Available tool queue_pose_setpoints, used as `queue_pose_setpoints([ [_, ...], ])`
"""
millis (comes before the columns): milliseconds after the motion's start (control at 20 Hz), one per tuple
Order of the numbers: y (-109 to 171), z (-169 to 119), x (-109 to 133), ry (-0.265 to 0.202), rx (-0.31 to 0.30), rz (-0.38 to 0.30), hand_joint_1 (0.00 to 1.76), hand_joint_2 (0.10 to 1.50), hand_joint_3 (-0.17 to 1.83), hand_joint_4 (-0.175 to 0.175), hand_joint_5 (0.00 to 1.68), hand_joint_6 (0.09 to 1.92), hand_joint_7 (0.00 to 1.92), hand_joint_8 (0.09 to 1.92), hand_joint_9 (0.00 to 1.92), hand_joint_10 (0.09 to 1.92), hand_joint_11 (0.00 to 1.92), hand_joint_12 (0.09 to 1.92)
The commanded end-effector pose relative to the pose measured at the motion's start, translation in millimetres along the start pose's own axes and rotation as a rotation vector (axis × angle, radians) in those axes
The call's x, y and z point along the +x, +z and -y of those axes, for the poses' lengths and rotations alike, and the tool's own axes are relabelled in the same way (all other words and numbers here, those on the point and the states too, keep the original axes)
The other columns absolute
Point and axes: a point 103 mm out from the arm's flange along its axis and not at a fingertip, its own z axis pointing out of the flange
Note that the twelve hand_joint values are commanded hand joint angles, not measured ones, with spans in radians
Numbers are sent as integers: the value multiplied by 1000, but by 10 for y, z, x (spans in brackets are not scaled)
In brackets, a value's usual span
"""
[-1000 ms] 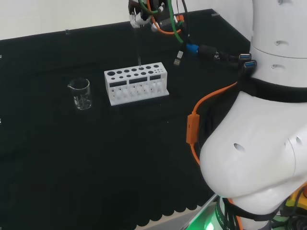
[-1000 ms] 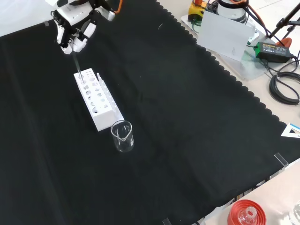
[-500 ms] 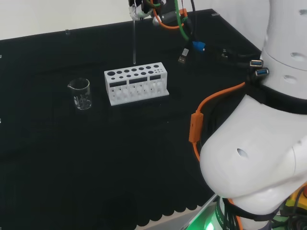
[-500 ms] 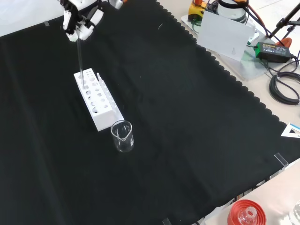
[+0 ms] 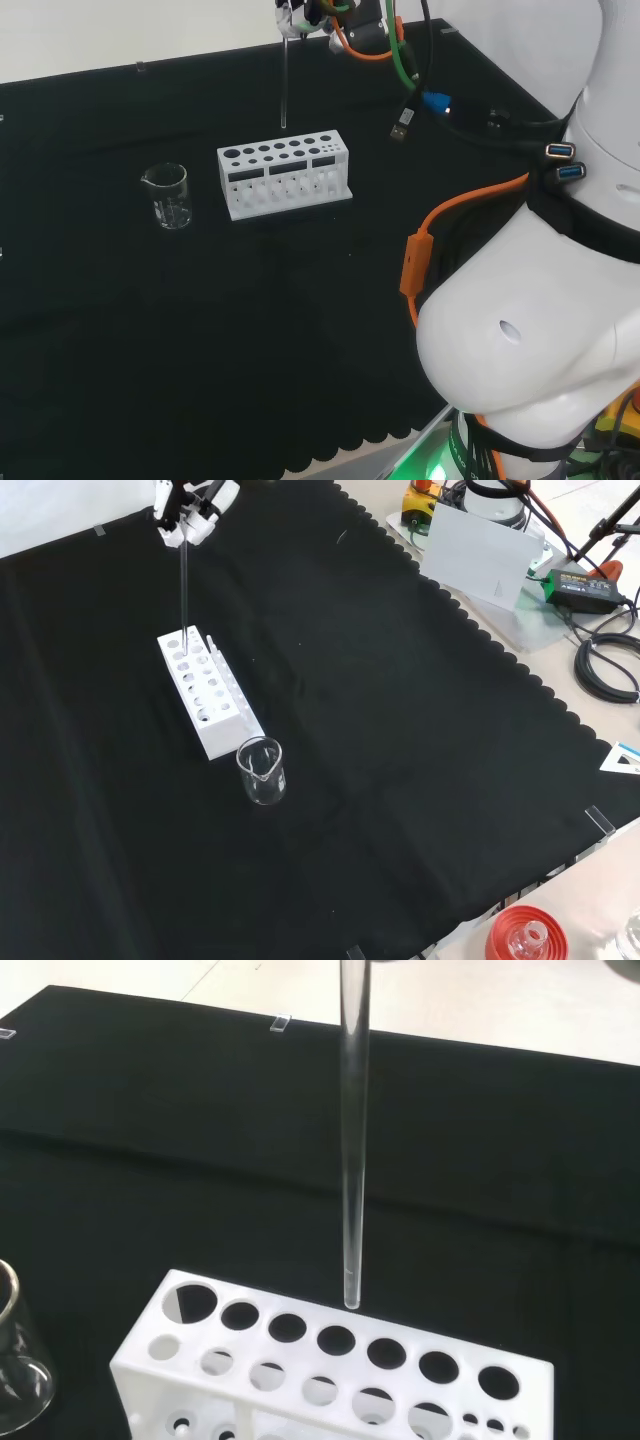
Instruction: Take the glass rod from the white test tube rack.
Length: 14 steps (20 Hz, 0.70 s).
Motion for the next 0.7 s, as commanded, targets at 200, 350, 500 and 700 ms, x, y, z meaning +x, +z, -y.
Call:
queue_pose_setpoints([
  [200, -6, 36, 21, 26, -8, 0, 1206, 1117, -175, -175, 1157, 754, 1639, 650, 1800, 469, 1690, 618],
  [350, -12, 45, 27, 4, -16, -14, 1207, 1117, -175, -175, 1158, 752, 1640, 650, 1801, 468, 1691, 619],
  [500, -11, 40, 39, -9, -14, -13, 1207, 1116, -175, -175, 1159, 751, 1640, 650, 1802, 467, 1691, 620],
  [700, 6, 16, 65, -19, -4, -12, 1207, 1116, -175, -175, 1160, 750, 1640, 650, 1803, 466, 1692, 621],
])
